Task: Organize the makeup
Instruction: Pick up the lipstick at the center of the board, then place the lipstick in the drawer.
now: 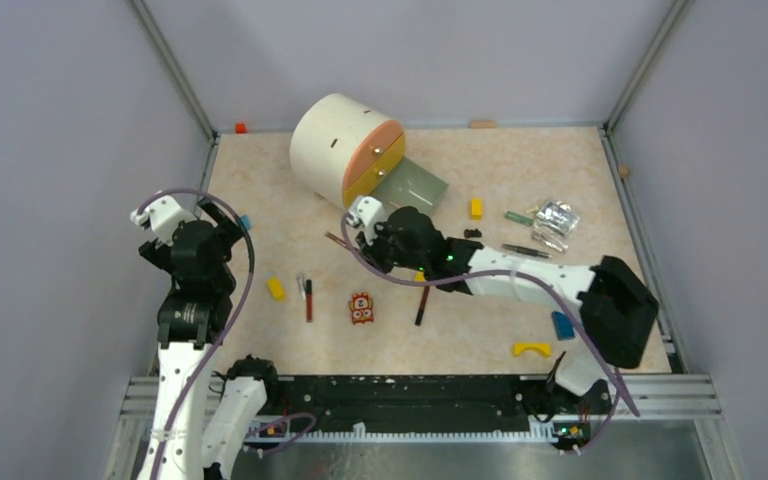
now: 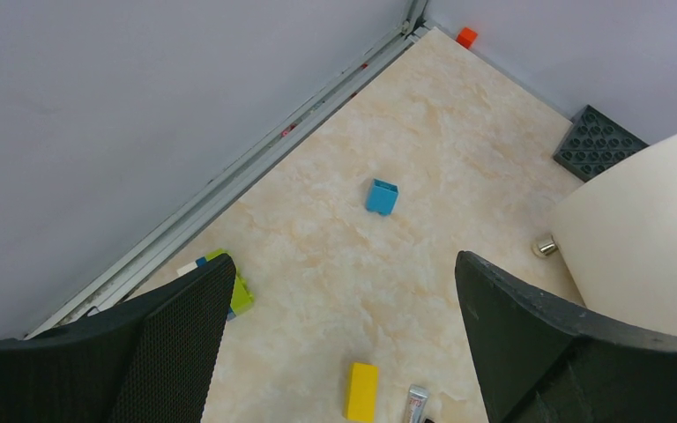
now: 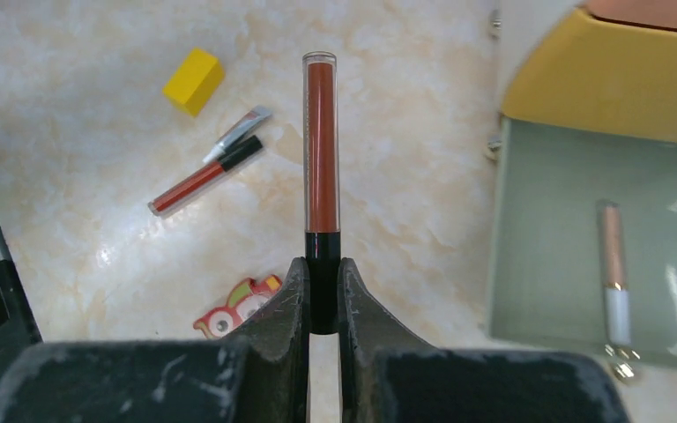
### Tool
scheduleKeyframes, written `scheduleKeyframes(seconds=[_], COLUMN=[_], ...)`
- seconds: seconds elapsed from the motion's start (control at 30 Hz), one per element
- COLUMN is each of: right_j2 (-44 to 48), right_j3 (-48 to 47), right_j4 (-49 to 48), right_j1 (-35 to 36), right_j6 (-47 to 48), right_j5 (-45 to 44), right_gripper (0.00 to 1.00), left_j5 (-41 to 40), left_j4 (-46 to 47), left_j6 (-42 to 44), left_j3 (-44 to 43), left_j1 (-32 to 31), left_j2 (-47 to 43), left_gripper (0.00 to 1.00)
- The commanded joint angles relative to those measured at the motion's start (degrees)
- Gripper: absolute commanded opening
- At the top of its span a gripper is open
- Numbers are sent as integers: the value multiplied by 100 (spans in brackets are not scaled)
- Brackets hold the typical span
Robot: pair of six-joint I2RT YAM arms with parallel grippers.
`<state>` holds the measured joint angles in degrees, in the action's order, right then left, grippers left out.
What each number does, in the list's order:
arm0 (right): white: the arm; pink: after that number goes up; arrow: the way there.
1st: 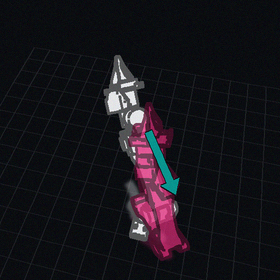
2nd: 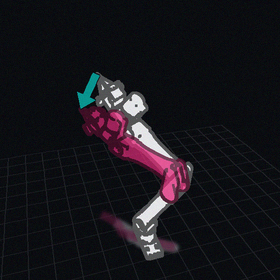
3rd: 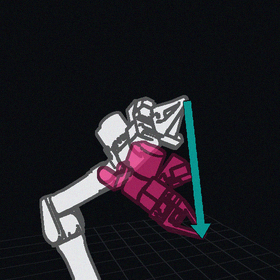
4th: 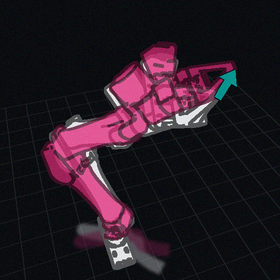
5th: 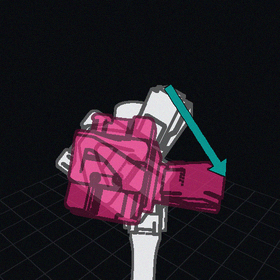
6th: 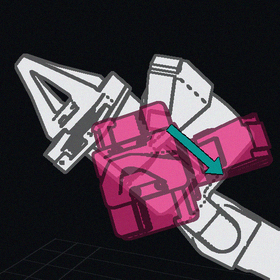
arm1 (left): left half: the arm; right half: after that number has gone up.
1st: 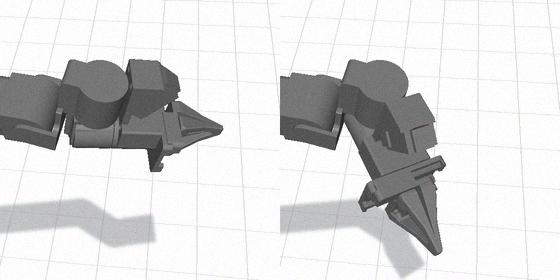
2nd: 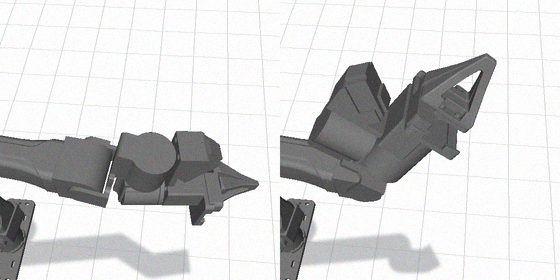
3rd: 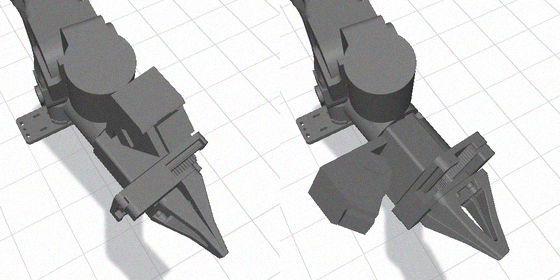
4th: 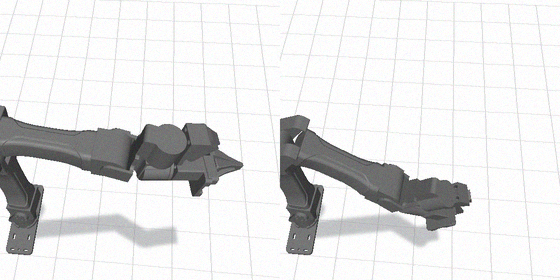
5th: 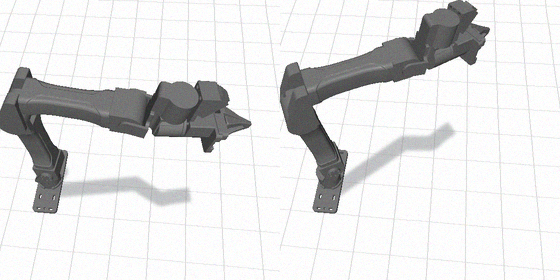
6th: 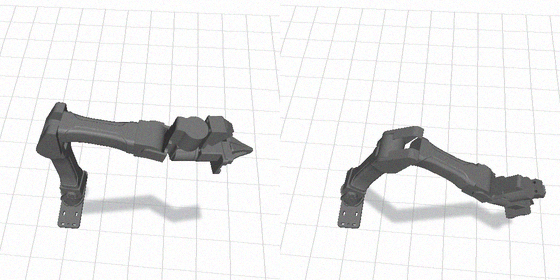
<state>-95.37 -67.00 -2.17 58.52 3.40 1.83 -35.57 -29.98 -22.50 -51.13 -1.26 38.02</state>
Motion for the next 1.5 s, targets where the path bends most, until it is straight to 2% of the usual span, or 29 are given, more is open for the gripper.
scheduleKeyframes(seconds=[0.0, 0.2, 0.37, 0.73, 1.03, 1.4, 1.43, 1.47], right_j2=[1077, 2360, 2632, 1216, -191, -933, -959, -984], right_j3=[710, 1532, 1704, 449, -695, -1216, -1226, -1250], right_j4=[54, 457, 515, 766, 1012, 1022, 1017, 1021], right_j1=[-334, -964, -1484, -1513, -1528, -1550, -1554, -1554], right_j6=[-147, -298, -616, -442, -150, -105, -106, -115], right_j5=[-359, -661, -406, 378, 140, -72, -34, 1], right_gripper=[0, 0, 0, 0, 0, 0, 0, 9], left_j5=[45, 115, 235, 935, 1058, 1051, 1059, 1055], left_j4=[224, 253, 282, 273, 319, 290, 291, 291], left_j6=[51, 62, 87, 244, 255, 255, 255, 255], left_j3=[48, 42, 34, -88, -81, -106, -107, -108], left_j1=[24, 26, 27, 64, 89, 87, 87, 90], left_j2=[-36, 36, 139, 793, 804, 811, 812, 806], left_gripper=[99, 99, 99, 99, 99, 99, 99, 99])
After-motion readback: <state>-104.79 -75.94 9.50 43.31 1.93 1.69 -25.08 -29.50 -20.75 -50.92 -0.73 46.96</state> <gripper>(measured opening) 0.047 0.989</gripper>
